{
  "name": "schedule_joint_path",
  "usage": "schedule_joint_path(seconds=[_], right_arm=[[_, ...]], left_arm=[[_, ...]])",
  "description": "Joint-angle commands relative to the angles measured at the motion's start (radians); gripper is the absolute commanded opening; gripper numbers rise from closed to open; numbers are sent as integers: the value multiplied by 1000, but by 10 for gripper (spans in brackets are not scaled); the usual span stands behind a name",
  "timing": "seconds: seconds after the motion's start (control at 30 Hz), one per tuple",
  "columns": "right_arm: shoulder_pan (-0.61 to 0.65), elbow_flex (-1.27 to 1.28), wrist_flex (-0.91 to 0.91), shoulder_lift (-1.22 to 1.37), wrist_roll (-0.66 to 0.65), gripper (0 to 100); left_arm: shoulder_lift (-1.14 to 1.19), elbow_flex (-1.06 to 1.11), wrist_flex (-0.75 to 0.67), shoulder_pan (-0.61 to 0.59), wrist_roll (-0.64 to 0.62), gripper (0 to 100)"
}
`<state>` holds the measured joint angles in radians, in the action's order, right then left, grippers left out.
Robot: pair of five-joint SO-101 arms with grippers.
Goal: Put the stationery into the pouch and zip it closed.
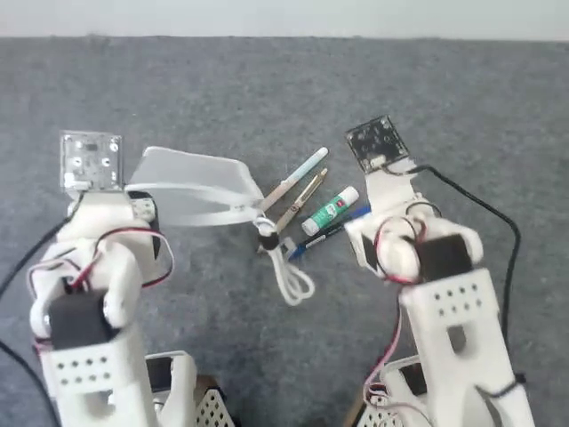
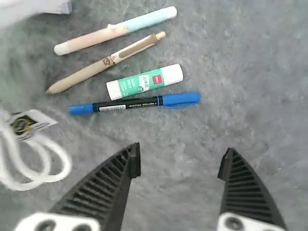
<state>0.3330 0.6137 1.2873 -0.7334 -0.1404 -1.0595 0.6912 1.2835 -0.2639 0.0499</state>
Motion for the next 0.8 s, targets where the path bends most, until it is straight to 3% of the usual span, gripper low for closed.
schedule_joint_path(seconds=[0.0, 0.27, 0.5, 0.77], right_arm=[[-15, -52, -59, 76, 72, 249], [-38, -112, -137, 302, 176, 249], [-107, -264, -137, 539, 285, 248], [-113, -365, -200, 771, 319, 248]], left_arm=[[71, -76, -14, -25, -55, 10], [110, -76, -20, -63, -155, 10], [110, -16, -77, -100, -161, 10], [110, 31, -112, -101, -161, 10]])
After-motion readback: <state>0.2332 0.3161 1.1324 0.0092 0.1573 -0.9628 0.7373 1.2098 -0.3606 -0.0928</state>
